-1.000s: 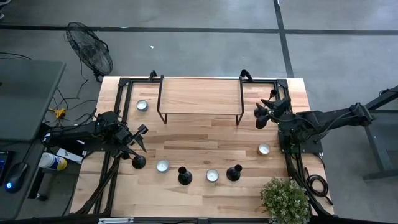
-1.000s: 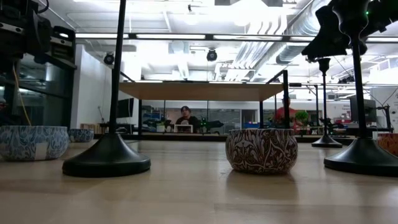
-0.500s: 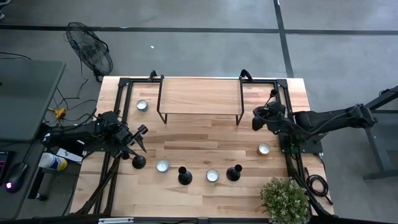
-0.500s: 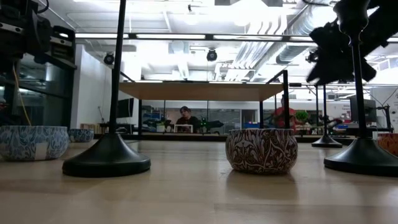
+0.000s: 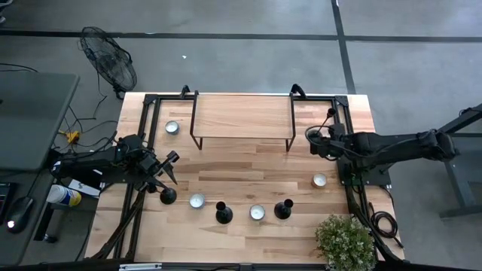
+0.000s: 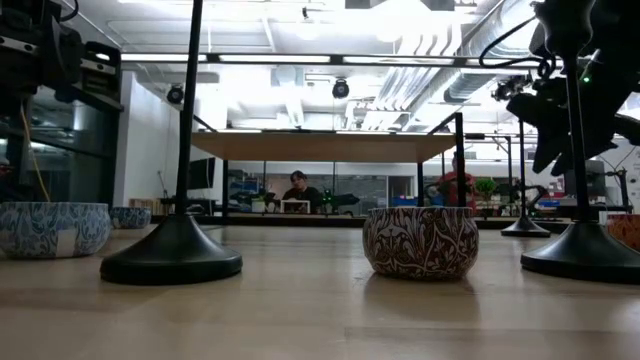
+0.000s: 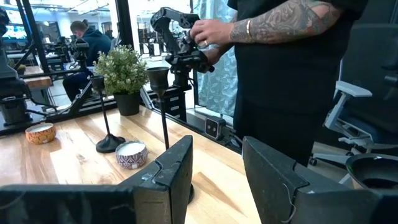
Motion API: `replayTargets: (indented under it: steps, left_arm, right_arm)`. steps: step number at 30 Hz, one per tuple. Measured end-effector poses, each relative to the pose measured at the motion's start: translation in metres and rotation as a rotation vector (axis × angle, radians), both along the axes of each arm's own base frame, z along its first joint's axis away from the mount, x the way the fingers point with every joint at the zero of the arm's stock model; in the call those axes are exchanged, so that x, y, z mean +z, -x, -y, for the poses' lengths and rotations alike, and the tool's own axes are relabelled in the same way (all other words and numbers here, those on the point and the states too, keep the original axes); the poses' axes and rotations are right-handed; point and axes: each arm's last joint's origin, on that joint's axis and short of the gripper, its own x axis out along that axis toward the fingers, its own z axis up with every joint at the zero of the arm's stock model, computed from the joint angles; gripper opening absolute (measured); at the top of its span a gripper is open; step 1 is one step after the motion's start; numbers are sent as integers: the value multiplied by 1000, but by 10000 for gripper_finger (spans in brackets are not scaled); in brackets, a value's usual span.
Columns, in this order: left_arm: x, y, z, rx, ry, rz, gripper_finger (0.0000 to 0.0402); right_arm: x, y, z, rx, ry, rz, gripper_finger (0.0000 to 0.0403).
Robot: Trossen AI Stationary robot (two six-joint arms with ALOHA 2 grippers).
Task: Pick & Place candle stick holders
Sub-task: Put the black candle holder on the shelf
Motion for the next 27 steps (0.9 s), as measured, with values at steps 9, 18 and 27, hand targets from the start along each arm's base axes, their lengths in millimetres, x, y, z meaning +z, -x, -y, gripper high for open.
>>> replayTargets:
  steps: [9, 18, 27]
  left_arm:
    - [0, 0, 0, 1, 0, 0, 137]
    - [0, 0, 0, 1, 0, 0, 137]
    - [0, 0, 0, 4, 0, 0, 137]
  right_arm:
    - [-3, -10, 2, 58, 16, -38, 146]
    - [1, -17, 4, 57, 129, 5, 253]
    - [14, -11, 3, 122, 226, 56, 273]
